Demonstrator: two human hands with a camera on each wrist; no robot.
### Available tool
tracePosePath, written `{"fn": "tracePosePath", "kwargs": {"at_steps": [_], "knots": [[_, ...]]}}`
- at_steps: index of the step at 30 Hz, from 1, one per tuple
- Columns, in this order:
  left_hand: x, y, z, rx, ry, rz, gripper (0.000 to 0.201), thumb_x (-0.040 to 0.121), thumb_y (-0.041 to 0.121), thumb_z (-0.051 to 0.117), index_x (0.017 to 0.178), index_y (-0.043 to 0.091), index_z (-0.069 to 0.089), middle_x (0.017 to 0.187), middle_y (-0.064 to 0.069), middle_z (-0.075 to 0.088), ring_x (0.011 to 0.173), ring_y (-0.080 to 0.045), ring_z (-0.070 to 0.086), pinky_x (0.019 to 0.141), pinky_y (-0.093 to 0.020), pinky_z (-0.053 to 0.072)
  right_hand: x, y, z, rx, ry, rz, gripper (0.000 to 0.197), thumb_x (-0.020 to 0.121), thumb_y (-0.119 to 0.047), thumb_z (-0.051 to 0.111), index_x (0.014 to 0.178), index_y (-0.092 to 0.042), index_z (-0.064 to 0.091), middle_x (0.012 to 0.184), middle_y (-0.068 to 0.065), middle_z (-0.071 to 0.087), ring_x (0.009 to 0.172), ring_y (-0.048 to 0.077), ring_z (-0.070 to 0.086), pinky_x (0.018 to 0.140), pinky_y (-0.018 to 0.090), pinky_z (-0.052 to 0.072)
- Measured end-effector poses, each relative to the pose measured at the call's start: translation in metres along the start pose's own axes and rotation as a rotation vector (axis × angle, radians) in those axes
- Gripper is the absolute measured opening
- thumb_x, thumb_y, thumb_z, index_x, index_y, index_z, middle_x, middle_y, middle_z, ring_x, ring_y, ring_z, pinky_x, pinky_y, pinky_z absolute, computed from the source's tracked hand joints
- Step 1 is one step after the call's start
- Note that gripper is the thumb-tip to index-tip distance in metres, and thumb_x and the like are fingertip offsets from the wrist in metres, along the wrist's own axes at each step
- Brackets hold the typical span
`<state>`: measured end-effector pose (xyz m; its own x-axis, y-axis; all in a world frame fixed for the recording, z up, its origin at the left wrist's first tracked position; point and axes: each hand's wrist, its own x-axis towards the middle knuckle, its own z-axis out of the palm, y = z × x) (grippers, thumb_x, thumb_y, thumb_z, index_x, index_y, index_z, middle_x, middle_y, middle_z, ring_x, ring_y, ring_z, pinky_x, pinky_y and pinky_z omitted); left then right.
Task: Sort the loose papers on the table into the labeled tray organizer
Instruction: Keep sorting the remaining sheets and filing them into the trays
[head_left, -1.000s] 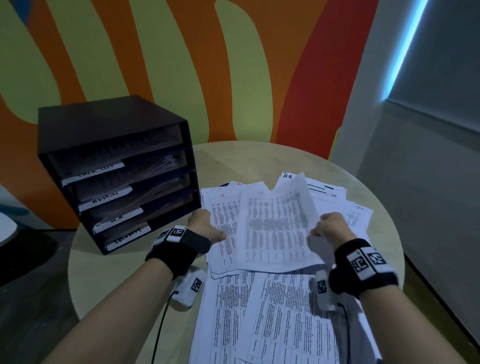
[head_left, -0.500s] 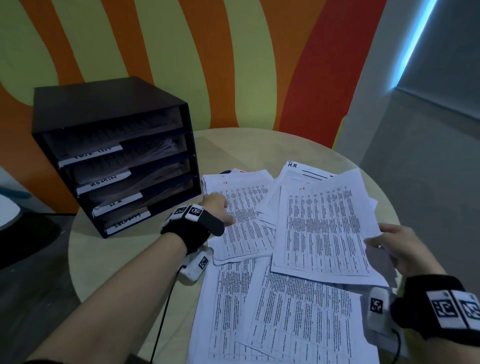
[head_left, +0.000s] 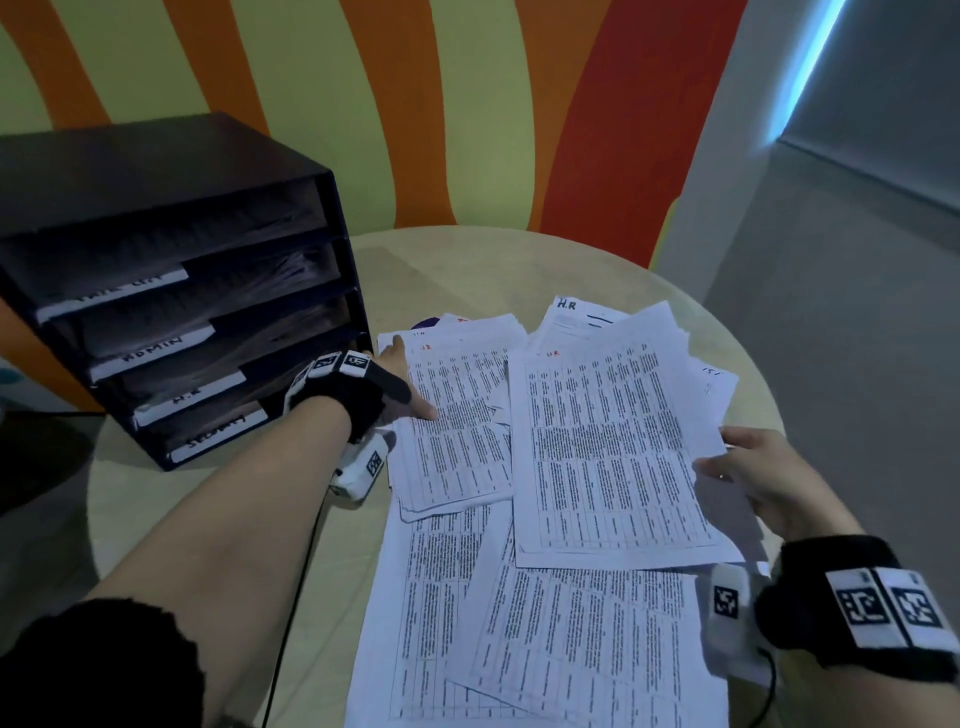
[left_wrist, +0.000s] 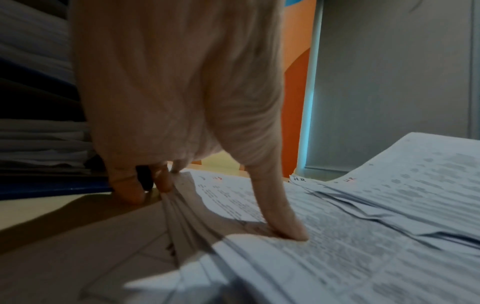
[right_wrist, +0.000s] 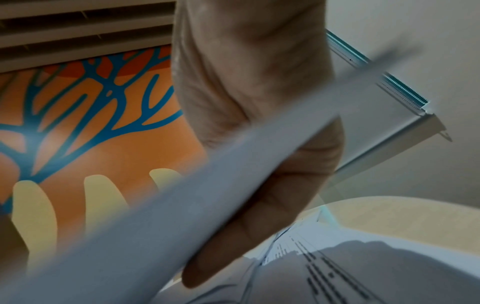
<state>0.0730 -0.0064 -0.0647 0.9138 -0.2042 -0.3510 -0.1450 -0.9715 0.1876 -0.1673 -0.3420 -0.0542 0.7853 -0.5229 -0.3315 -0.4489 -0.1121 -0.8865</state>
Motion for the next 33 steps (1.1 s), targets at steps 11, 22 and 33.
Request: {"fn": "tracePosePath", "kwargs": {"at_steps": [11,22,33], "knots": [[0.004,-0.002,0.0,-0.796,0.149,0.152,0.014,0.085,0.004,0.065,0.098,0.01,0.066,0.088,-0.007,0.065,0.081,-0.022,0.06,0.069,-0.03,0.049,0.003,0.005,-0.002,-0.004,0.003,0.011,0.022,0.083,0.015,0.058,0.091,-0.001,0.07,0.087,0.025,0.071,0.076,0.033,0.064,0.076,0.044,0.048],[-0.038,0.001,-0.043,-1.208,0.6,0.208,0.025,0.088,0.004,0.06,0.066,0.01,0.05,0.064,-0.006,0.04,0.054,-0.014,0.039,0.055,-0.025,0.03,-0.002,-0.004,0.002,0.135,0.169,-0.129,0.034,0.082,0.018,0.052,0.079,-0.012,0.067,0.076,0.012,0.063,0.068,0.024,0.052,0.068,0.033,0.04],[-0.081,0.034,-0.068,-1.307,0.392,0.328,0.016,0.093,0.01,0.062,0.105,0.0,0.066,0.081,-0.005,0.07,0.07,-0.014,0.066,0.069,-0.026,0.055,-0.024,-0.031,0.012,0.294,0.108,-0.325,0.034,0.086,0.015,0.051,0.093,-0.014,0.068,0.08,0.0,0.075,0.069,0.016,0.07,0.066,0.028,0.057]]}}
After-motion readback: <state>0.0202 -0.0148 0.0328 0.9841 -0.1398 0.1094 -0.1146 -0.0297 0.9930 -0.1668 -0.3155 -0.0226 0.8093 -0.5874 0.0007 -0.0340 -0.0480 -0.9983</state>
